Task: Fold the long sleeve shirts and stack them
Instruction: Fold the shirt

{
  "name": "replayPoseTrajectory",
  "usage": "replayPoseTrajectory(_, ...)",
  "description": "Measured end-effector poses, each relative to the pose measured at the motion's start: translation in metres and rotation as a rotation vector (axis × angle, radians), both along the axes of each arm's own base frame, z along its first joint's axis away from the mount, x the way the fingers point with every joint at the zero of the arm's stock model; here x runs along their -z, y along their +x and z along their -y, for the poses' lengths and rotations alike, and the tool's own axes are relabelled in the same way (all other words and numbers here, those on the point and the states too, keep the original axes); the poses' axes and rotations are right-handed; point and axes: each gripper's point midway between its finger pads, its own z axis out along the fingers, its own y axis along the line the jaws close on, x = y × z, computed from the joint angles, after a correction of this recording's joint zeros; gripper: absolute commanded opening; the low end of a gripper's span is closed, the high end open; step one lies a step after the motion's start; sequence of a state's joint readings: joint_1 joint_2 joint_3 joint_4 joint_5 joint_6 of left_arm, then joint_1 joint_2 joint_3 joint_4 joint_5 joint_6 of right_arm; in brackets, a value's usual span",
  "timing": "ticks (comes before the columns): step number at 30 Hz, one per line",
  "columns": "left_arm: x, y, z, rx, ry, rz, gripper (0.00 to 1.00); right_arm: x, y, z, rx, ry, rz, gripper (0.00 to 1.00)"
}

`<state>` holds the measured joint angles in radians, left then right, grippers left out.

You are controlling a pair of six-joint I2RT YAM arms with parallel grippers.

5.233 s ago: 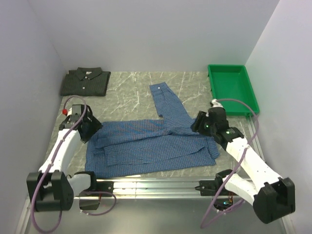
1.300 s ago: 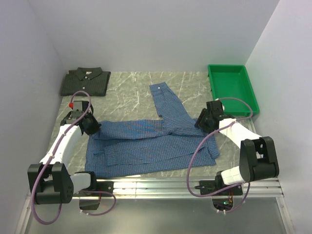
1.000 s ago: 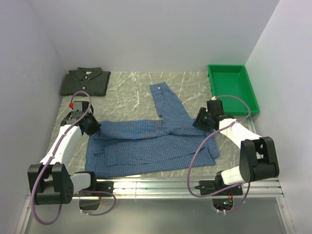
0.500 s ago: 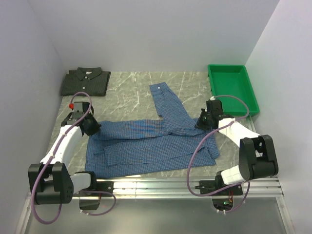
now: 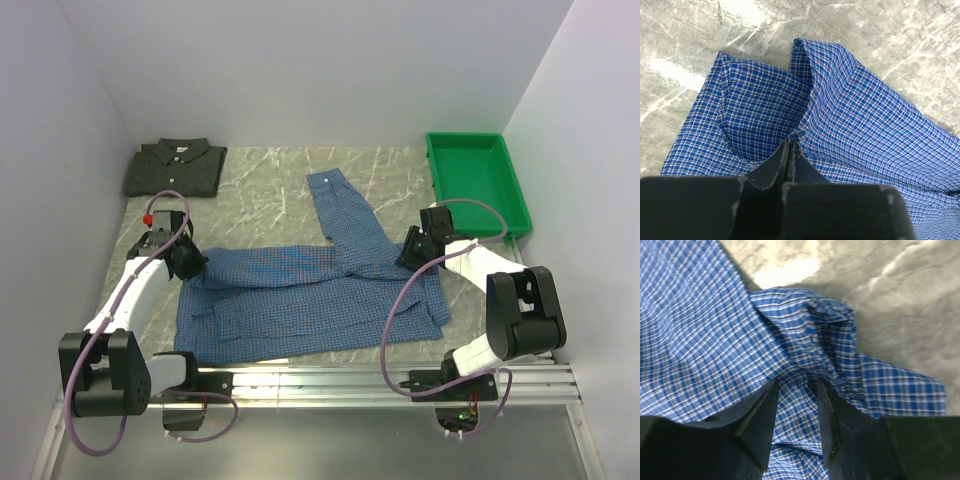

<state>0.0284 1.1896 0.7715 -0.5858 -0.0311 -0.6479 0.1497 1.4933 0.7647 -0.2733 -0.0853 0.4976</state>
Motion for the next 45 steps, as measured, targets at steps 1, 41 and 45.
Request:
replayPoseTrajectory(1, 0.000, 0.000, 0.000, 0.000, 0.000, 0.001, 0.00, -0.001, 0.000, -0.002, -0.007, 0.010, 0.001, 0.46)
replayPoseTrajectory(41, 0.001, 0.004, -0.001, -0.002, 0.002, -0.014, 0.01, -0.027, 0.003, -0.002, -0.044, -0.017, 0.038, 0.00)
replayPoseTrajectory(45, -0.015, 0.022, -0.004, -0.012, 0.015, 0.025, 0.00, -0.077, 0.023, 0.000, -0.021, -0.021, 0.172, 0.00)
